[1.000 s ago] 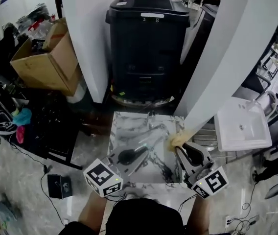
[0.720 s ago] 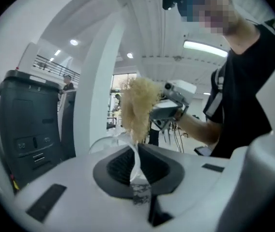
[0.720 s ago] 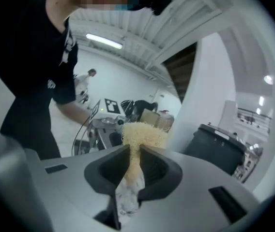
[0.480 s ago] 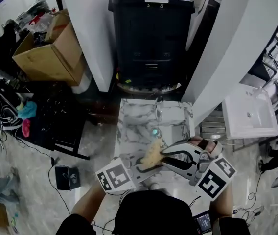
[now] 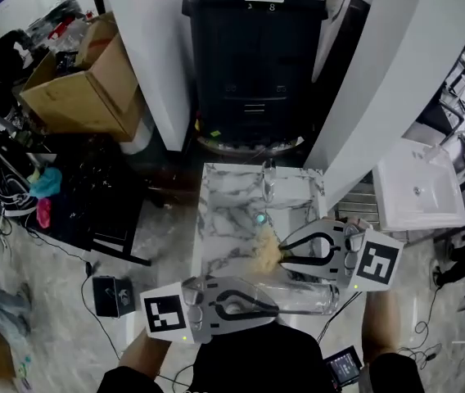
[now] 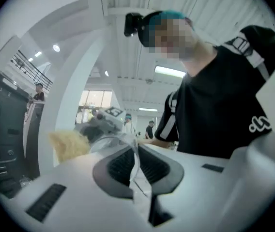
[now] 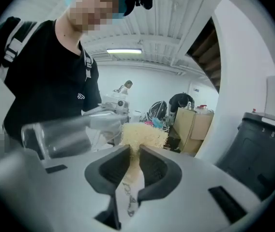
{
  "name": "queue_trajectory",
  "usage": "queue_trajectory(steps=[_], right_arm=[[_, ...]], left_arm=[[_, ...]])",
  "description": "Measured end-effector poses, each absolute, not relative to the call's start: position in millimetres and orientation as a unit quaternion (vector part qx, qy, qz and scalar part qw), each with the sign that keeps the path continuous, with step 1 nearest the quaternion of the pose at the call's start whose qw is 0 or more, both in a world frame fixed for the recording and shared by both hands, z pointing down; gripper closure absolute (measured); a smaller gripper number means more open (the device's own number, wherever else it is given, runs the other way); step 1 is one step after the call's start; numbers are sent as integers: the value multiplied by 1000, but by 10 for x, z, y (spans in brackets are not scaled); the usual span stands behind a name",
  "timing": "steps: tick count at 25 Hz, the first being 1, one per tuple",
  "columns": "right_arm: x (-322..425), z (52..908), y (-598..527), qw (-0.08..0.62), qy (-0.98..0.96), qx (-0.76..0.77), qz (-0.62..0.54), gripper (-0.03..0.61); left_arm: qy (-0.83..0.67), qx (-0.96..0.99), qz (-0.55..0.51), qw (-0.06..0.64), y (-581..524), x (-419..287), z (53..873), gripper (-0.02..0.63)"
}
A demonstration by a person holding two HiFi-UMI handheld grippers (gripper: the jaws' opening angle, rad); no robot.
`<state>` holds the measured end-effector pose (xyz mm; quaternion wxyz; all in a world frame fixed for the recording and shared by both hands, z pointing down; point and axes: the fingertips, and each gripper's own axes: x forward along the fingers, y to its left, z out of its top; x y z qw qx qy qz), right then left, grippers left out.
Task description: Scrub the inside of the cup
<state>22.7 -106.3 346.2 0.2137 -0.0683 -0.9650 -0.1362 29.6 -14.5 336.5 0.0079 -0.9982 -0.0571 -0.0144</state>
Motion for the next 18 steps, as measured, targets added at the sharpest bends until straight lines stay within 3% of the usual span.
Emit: queue_trajectory(steps=[3,7,15,18], right_arm=[[260,3407,-1077,155,-983,-52,-87,512],[260,3533,-1012,156,-983,-44,-81,512],[235,3466,-743,159,-981,-46,-96,514],[306,3251,-820,132,-986,-20,-103,514]], left_arm=[[-15,-997,50,-55,-312,181,3127,586],[43,-994,86,-53,-662,75,2932,586],[133,-991,-9,-14,-1240,-53,3256,588],[156,-985,-64,-31,-1261,-52,3492,587]])
